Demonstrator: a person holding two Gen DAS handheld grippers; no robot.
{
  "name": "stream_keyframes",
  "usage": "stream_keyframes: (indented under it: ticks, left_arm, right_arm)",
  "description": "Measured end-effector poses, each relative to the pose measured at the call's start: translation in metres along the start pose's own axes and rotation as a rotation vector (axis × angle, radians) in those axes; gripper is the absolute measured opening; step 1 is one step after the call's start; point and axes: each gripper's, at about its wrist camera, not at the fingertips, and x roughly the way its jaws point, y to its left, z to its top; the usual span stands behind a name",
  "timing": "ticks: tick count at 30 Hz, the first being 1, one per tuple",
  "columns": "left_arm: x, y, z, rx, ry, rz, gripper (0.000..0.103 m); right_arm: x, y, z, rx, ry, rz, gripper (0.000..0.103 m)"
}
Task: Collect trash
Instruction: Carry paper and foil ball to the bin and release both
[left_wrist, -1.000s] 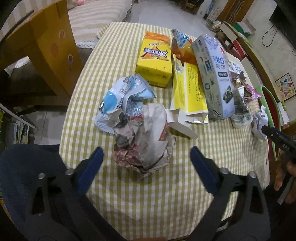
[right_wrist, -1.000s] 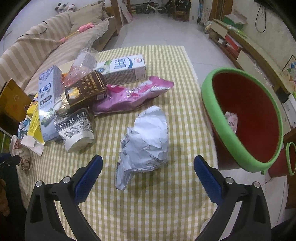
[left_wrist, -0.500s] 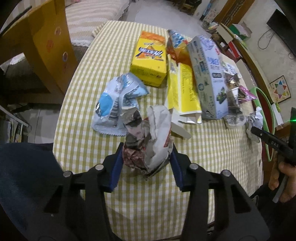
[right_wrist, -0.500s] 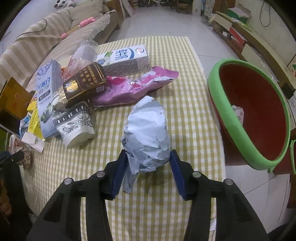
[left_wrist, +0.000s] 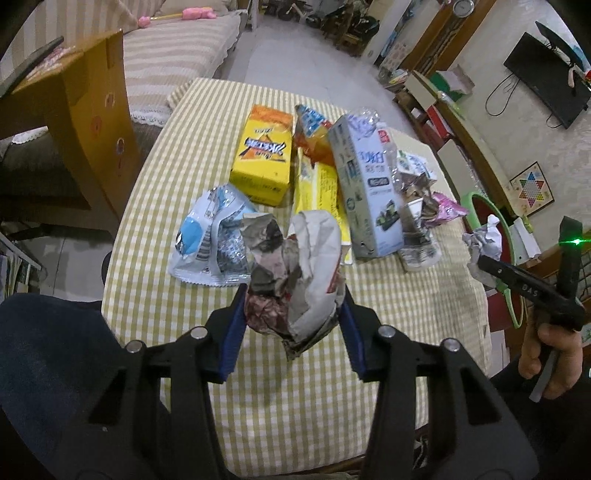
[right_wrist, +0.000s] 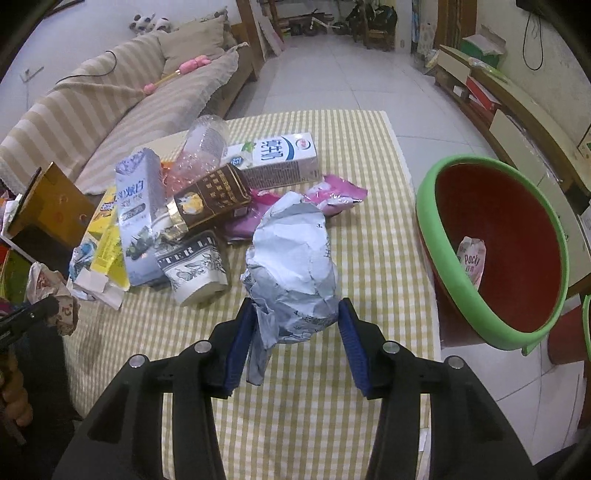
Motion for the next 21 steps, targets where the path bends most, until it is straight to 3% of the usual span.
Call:
stream_keyframes:
  ticks: [9, 21]
  left_arm:
    - [-0.003, -0.029, 0.015, 0.058, -0.019, -0.013, 0.045]
    - [0.016, -0.114, 0.057, 0.189, -0.031, -0.122, 0.045]
  right_arm:
    - [-0.015, -0.012, 0.01, 0.039, -0.05, 0.0, 0.045]
    - [-0.046, -0.06, 0.026, 0.143, -0.142, -0.045, 0.045]
